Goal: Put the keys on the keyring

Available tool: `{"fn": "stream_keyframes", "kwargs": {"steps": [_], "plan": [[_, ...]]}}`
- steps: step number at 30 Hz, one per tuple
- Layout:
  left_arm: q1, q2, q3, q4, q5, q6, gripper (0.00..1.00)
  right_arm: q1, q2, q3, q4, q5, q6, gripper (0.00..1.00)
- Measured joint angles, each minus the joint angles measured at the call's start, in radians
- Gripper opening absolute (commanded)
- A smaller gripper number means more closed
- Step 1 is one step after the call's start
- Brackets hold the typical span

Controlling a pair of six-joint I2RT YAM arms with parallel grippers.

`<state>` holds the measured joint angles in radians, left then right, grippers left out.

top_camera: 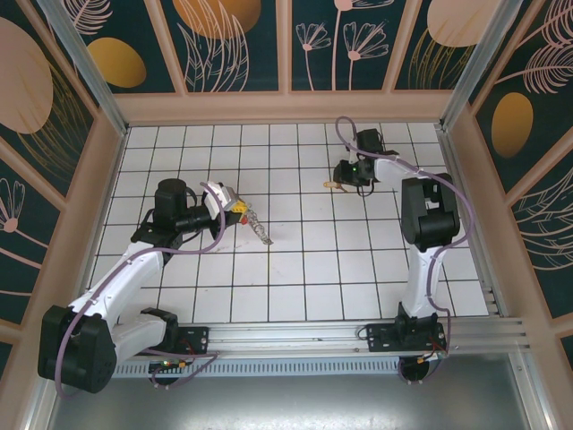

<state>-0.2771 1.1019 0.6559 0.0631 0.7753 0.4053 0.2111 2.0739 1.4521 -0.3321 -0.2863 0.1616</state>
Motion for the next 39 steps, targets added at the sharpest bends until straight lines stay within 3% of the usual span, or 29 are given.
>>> {"fn": "stream_keyframes", "kwargs": {"steps": [3, 14, 25, 27, 29, 34, 39], "plan": [[0.0, 0.0, 0.0, 0.0, 0.0, 0.0, 0.0, 0.002, 0.01, 0.001, -0.014, 0.0, -0.002, 0.3], [0.0, 0.0, 0.0, 0.0, 0.0, 0.0, 0.0, 0.02, 0.046, 0.04, -0.046, 0.008, -0.037, 0.15], [0.0, 0.0, 0.0, 0.0, 0.0, -0.007, 0.0, 0.02, 0.057, 0.053, -0.069, 0.035, -0.054, 0.17], [0.0, 0.0, 0.0, 0.0, 0.0, -0.007, 0.0, 0.02, 0.057, 0.053, -0.069, 0.04, -0.056, 0.13], [0.0, 0.0, 0.0, 0.0, 0.0, -0.008, 0.0, 0.02, 0.057, 0.054, -0.069, 0.046, -0.058, 0.01], [0.0, 0.001, 0.0, 0.0, 0.0, -0.008, 0.0, 0.021, 0.057, 0.057, -0.062, 0.053, -0.083, 0.0], [0.0, 0.002, 0.001, 0.0, 0.001, -0.008, 0.0, 0.034, -0.031, -0.085, 0.076, 0.056, -0.148, 0.0]]}}
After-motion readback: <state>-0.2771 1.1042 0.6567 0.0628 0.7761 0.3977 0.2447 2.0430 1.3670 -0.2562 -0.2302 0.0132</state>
